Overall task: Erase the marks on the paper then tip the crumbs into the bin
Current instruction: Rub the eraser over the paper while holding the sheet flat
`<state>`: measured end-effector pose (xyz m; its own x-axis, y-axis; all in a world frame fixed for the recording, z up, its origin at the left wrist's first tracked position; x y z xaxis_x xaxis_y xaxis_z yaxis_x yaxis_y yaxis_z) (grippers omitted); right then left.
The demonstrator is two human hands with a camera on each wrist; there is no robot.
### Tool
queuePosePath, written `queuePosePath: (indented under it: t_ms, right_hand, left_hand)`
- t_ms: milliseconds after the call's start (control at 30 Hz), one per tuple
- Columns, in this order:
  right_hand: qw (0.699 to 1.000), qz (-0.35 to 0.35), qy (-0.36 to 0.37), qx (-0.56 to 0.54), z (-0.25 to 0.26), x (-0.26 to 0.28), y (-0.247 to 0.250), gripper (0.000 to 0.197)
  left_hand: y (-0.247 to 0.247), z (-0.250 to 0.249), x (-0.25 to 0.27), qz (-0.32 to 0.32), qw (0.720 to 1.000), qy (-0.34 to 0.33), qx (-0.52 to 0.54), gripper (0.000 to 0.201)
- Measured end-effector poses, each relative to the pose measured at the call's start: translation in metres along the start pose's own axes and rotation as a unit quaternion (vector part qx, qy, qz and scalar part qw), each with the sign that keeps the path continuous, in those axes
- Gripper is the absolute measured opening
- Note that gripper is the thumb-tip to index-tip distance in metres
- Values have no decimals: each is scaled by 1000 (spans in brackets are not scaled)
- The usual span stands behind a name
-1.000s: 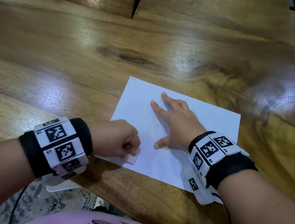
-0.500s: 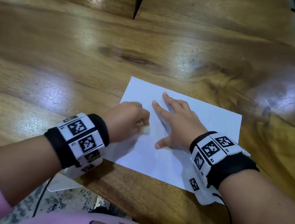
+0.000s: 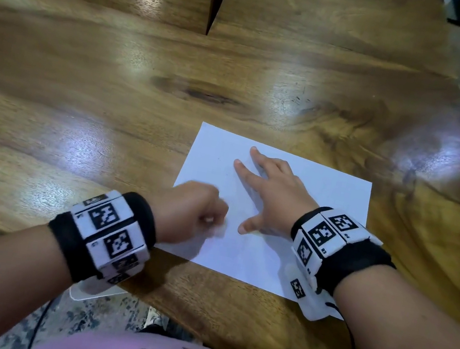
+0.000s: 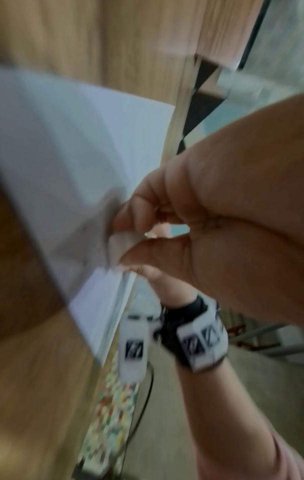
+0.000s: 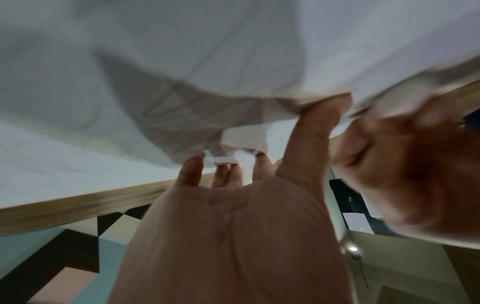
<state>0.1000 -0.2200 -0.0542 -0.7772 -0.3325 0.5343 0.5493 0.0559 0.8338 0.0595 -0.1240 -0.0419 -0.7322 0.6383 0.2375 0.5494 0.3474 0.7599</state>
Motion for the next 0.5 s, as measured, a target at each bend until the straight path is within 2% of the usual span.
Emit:
queuePosePath:
  t_ms: [67, 100, 133, 200, 267, 367, 500]
  right_hand:
    - [1000, 0, 0, -4, 0, 0, 0, 111]
    - [1000, 0, 0, -5, 0, 0, 1, 111]
    - [1000, 0, 1, -5, 0, 0, 1, 111]
    - [1000, -3, -3, -11, -1, 0, 1, 114]
    - [999, -6, -14, -33, -2, 0, 1, 119]
    - [998, -16, -24, -55, -5, -1, 2, 122]
    - [999, -21, -33, -38, -22, 4, 10, 110]
  left_hand:
    - [-18, -7, 8, 94, 995, -13, 14, 5]
    - [-17, -8, 6, 105, 994, -10, 15, 8]
    - [-12, -5, 1, 82, 997, -2, 14, 9]
    - [6, 3, -10, -3, 1000, 23, -1, 7]
    - [11, 7, -12, -46, 998, 37, -13, 6]
    - [4, 8, -9, -53, 998, 37, -16, 5]
    - [7, 10, -8, -70, 997, 38, -12, 4]
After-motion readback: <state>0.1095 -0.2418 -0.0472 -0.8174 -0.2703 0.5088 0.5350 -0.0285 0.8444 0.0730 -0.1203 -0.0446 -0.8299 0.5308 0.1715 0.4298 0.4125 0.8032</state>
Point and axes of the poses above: each hand's wrist, its own x-axis away from the middle knuckle, its own y-axis out of the back of the hand, z = x × y, the point moved 8 cm from there along -x, towards the middle knuckle, and after that the axes turned 12 degrees about -y, right-handed, at the moved point
